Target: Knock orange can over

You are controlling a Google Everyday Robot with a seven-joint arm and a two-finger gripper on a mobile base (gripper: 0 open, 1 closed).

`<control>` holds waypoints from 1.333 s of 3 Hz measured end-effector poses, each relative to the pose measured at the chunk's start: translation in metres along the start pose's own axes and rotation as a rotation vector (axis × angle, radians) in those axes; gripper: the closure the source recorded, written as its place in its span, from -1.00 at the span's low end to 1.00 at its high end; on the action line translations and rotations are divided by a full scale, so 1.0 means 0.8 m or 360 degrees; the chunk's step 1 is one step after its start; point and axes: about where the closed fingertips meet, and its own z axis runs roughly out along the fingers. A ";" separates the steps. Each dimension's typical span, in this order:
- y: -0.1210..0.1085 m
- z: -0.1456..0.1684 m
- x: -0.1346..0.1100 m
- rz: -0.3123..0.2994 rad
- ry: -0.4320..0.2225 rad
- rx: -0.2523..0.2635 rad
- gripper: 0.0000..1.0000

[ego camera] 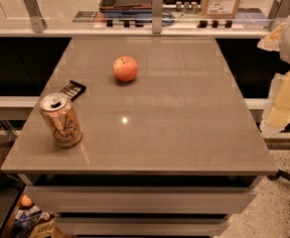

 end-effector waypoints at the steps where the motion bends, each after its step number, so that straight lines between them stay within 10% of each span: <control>1: 0.000 0.000 0.000 0.0000 0.0000 0.0000 -1.00; 2: -0.001 -0.001 -0.008 0.0004 -0.0078 0.0033 -1.00; 4: 0.002 0.027 -0.087 -0.0069 -0.0564 0.0073 -1.00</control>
Offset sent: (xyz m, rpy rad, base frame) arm 0.0049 0.0152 0.0016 0.1136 -0.0694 0.0190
